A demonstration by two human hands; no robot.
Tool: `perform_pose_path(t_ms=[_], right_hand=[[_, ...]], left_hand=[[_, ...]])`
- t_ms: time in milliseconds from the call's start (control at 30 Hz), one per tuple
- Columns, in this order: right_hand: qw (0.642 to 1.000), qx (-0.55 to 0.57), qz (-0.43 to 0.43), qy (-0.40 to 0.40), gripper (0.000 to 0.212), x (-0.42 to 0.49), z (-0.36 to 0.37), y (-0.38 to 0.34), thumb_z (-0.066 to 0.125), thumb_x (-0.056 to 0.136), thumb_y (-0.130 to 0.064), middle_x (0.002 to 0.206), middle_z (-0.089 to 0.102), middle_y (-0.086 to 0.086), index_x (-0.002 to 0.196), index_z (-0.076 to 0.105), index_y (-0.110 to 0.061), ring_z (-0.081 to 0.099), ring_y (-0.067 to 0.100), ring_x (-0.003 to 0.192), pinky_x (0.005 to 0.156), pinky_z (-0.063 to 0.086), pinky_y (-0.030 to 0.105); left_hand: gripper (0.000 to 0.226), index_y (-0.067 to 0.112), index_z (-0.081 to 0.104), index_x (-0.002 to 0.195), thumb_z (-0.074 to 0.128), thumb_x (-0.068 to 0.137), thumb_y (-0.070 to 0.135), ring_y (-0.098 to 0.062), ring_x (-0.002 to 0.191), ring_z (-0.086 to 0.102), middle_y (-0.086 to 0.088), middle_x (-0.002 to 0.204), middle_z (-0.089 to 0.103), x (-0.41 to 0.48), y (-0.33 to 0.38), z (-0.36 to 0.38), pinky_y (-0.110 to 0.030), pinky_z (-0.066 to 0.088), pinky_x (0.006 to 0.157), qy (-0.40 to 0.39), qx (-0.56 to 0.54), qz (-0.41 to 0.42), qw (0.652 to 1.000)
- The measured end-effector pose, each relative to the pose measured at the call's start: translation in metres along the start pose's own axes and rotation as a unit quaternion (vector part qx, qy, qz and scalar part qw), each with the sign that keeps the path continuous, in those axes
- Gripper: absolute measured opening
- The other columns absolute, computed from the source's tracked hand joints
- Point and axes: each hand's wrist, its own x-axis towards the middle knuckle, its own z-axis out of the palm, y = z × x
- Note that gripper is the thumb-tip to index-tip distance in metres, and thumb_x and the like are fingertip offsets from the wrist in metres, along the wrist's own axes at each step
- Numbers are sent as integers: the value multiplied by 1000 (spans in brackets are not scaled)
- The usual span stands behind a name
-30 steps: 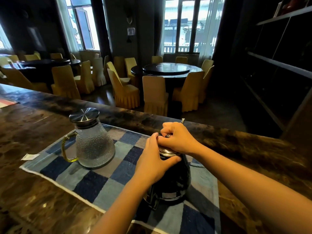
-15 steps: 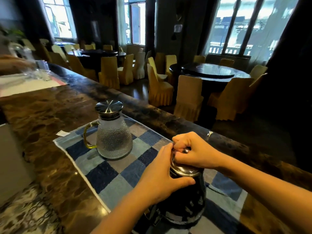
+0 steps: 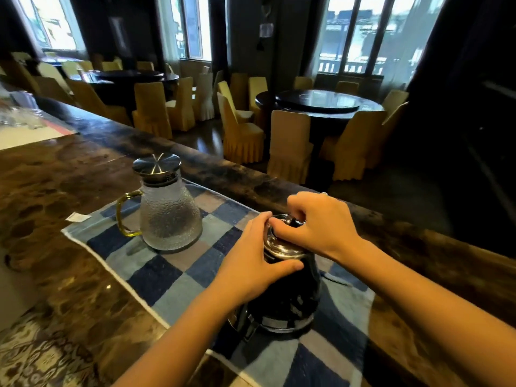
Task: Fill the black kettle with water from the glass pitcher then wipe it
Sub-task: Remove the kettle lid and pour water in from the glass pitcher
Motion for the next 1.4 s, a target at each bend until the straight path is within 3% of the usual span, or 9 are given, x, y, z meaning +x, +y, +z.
perform_pose_path(t_ms=[167, 333, 600, 733, 867, 1033, 1100, 1233, 1400], right_hand=[[990, -83, 85, -78, 56, 0, -11, -19, 47, 80, -65, 52, 56, -4, 57, 62, -16, 56, 14, 54, 54, 48, 29], [973, -121, 95, -171, 47, 11, -20, -29, 49, 81, -57, 55, 52, -3, 59, 57, -16, 52, 15, 55, 52, 40, 26], [934, -124, -31, -333, 18, 29, -39, -35, 51, 90, -30, 89, 59, 1, 93, 61, -14, 56, 18, 79, 65, 46, 30], [903, -192, -164, -346, 25, 36, -40, -35, 52, 90, -24, 108, 53, 0, 114, 61, -19, 53, 17, 101, 84, 43, 36], [869, -300, -282, -275, 33, 40, -36, -40, 51, 90, -20, 114, 55, 0, 121, 60, -26, 50, 21, 108, 72, 35, 34], [871, -370, -95, -310, 27, 37, -28, -52, 46, 96, -27, 112, 63, 7, 116, 57, -11, 55, 24, 84, 63, 35, 33], [857, -380, -108, -330, 27, 38, -26, -57, 43, 98, -26, 107, 65, 7, 111, 62, -11, 53, 24, 78, 64, 37, 31], [844, -366, -179, -348, 27, 48, -28, -57, 47, 97, -20, 108, 67, 9, 112, 65, -8, 65, 27, 94, 68, 44, 30], [864, -322, -187, -339, 27, 60, -49, -39, 51, 95, -13, 109, 67, 10, 119, 63, -15, 63, 29, 91, 66, 43, 31]], left_hand=[[97, 27, 18, 145, 75, 70, 46, -13, 131, 40, 7, 147, 33, -1, 3, -1, -40, 40, 107, -3, 23, -1, 1000], [92, 23, 20, 145, 74, 73, 42, -16, 128, 42, 3, 146, 34, 0, 5, -3, -35, 40, 100, -6, 32, 4, 999], [78, 26, 34, 132, 75, 68, 43, -17, 118, 49, 4, 134, 43, -1, 6, -5, -43, 46, 97, -5, 12, 10, 1000], [81, 28, 31, 135, 75, 69, 45, -16, 124, 45, 5, 138, 42, 0, 5, -3, -45, 44, 101, -5, 8, 10, 1000], [83, 26, 31, 136, 75, 68, 46, -19, 127, 45, 3, 138, 43, 1, 4, -3, -48, 43, 102, -1, 6, -2, 1000], [84, 28, 30, 138, 75, 68, 45, -18, 124, 46, 5, 138, 41, 2, 5, -2, -47, 44, 100, -2, 7, 1, 1000], [83, 28, 30, 138, 75, 69, 44, -18, 124, 46, 4, 139, 41, 2, 5, -1, -46, 44, 100, -3, 8, 5, 1000], [85, 28, 30, 139, 75, 69, 43, -17, 126, 44, 4, 140, 41, 2, 3, -2, -42, 43, 101, -4, 6, 6, 1000], [80, 27, 37, 133, 77, 66, 46, -14, 123, 47, 7, 134, 47, 2, 1, -2, -42, 45, 100, 0, 4, 9, 1000]])
